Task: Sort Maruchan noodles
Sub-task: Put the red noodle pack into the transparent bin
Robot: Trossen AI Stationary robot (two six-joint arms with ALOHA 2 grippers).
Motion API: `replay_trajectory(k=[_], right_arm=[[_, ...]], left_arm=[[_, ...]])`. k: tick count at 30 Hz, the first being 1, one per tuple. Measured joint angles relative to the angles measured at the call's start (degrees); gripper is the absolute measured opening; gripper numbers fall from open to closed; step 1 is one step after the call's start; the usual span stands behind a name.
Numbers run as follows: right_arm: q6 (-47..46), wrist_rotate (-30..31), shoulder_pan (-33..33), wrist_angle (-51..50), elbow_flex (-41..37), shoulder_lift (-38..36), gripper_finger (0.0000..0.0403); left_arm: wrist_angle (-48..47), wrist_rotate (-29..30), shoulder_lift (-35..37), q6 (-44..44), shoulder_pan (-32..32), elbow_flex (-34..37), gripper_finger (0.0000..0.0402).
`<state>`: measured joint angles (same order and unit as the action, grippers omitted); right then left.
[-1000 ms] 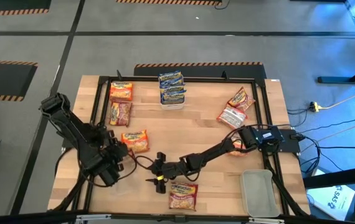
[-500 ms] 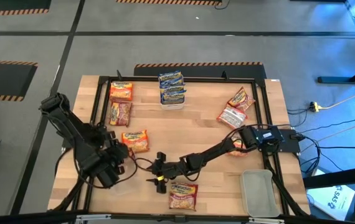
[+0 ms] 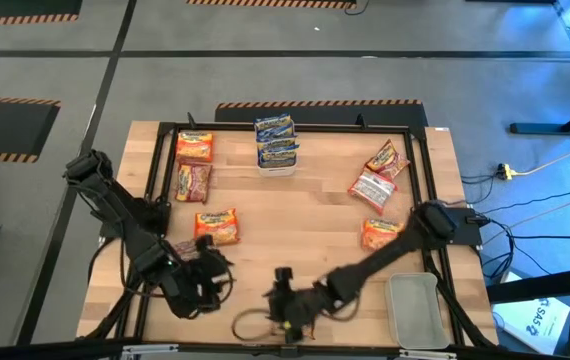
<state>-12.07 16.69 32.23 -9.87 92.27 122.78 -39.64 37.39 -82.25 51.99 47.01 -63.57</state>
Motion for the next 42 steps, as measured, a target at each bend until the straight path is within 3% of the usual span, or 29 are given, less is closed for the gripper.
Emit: replay_trajectory(k=[8,14,17,21,25,28,33,42], right_arm=[[-9.83,11.64,10.72,-12.91,-0.07,-0.81,0.0237],[-26.33,27.05,18.32,-29.2,-0.09,-0.81,0.0237],[-36.62,31.66,21.54,-33.99,-1.03,-0.82,0.0237],[-45.9,34.98,24.49,-29.88,-6.04,-0.83,0.0237],[-47.49,35.99,24.82,-14.44,-13.95,-0.77,0.0237],[-41.81,34.59,24.2,0.54,-18.79,-0.76,0.0237],[-29.05,29.38,22.03,19.07,-24.17,-0.76,0.0237],[-19.25,23.07,18.19,23.15,-26.34,-0.59,0.0237]], left_arm=[[22.75,-6.0,-9.09,-11.12,-3.93,0.44,0.0177],[26.6,-14.29,-16.2,-9.33,-8.02,0.48,0.0177],[27.35,-15.93,-18.24,-7.19,-10.02,0.53,0.0177],[30.53,-19.26,-20.66,-4.76,-13.21,0.53,0.0178],[38.11,-26.45,-23.56,-6.13,-16.68,0.53,0.0199],[42.49,-31.47,-25.33,-7.42,-19.02,0.53,0.0224],[43.3,-32.42,-26.57,-10.28,-21.72,0.53,0.0254],[48.23,-35.38,-31.82,-10.32,-23.8,0.53,0.0253]])
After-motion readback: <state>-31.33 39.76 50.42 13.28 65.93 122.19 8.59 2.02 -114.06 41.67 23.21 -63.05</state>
